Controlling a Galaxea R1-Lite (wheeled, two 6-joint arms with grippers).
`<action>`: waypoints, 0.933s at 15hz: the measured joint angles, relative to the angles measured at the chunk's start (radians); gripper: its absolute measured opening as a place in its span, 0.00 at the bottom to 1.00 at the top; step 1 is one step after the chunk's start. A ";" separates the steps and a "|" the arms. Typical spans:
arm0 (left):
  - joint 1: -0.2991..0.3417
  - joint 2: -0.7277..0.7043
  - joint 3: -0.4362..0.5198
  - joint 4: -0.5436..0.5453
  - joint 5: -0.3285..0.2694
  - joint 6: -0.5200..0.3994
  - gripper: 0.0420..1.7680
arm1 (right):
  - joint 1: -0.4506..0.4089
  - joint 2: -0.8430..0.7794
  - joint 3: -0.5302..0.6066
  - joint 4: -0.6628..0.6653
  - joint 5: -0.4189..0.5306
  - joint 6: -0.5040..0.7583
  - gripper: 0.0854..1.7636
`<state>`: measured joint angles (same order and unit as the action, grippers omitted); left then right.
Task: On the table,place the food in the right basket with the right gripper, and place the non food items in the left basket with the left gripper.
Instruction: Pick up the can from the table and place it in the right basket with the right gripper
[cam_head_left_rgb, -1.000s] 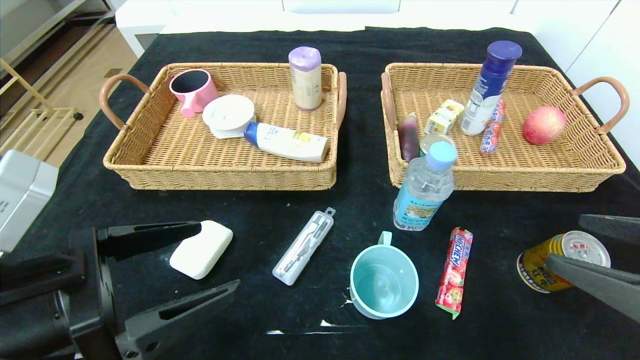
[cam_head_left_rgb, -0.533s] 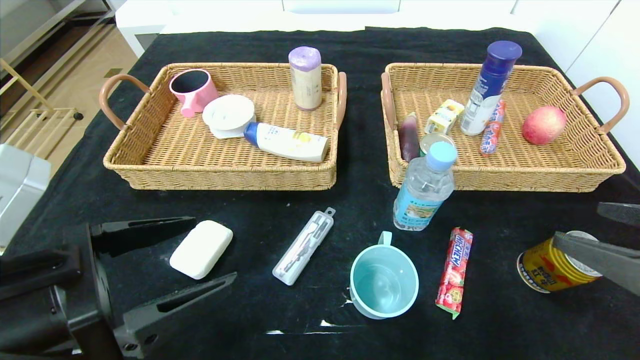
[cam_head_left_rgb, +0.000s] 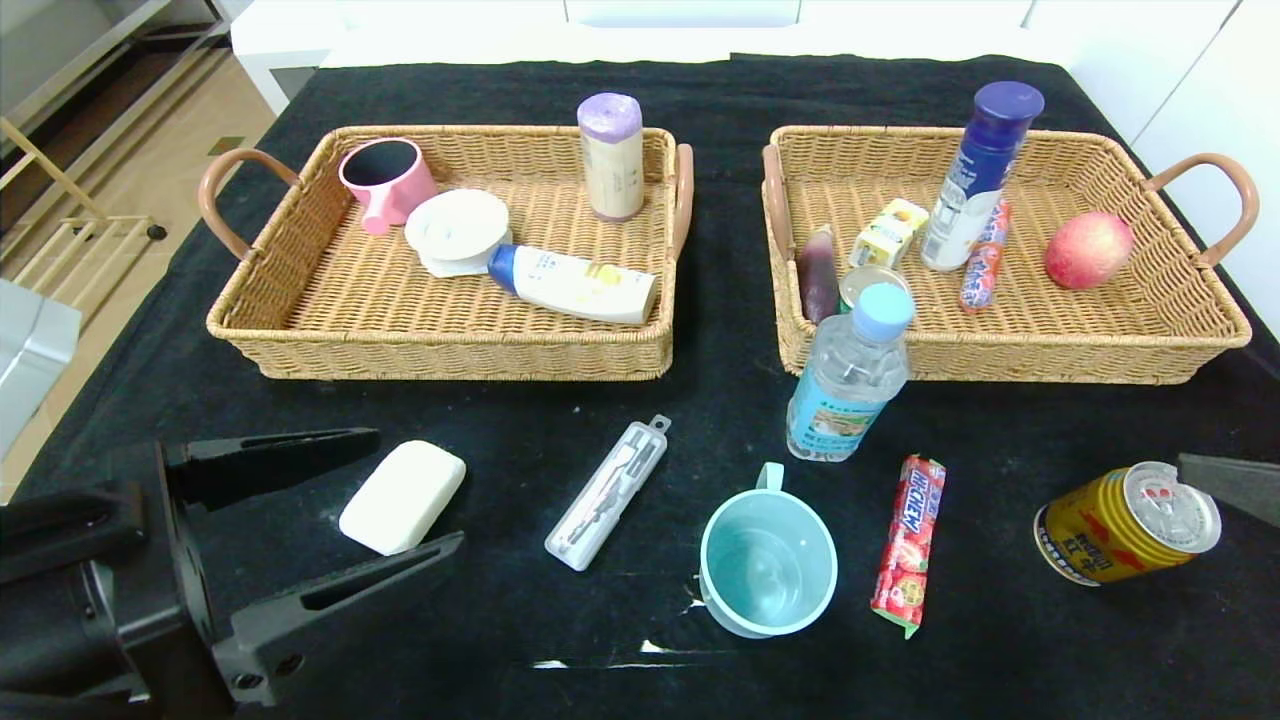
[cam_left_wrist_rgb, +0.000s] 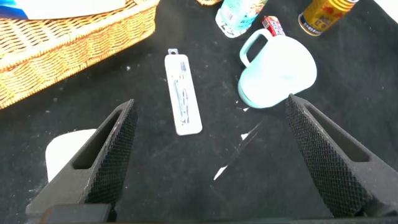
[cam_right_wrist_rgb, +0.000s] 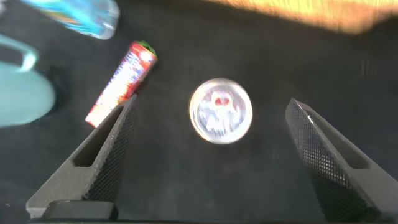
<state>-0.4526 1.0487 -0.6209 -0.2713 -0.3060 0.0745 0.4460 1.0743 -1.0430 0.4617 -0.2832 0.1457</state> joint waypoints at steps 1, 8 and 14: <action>0.000 0.000 -0.003 0.001 0.008 0.000 0.97 | -0.001 0.022 -0.027 0.056 -0.011 0.058 0.97; -0.001 0.005 -0.006 0.001 0.015 -0.002 0.97 | -0.006 0.186 -0.094 0.168 -0.023 0.252 0.97; -0.001 -0.003 -0.007 0.000 0.015 0.000 0.97 | -0.046 0.293 -0.092 0.161 -0.023 0.309 0.97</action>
<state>-0.4540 1.0462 -0.6277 -0.2709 -0.2911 0.0749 0.4002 1.3677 -1.1353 0.6230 -0.3057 0.4545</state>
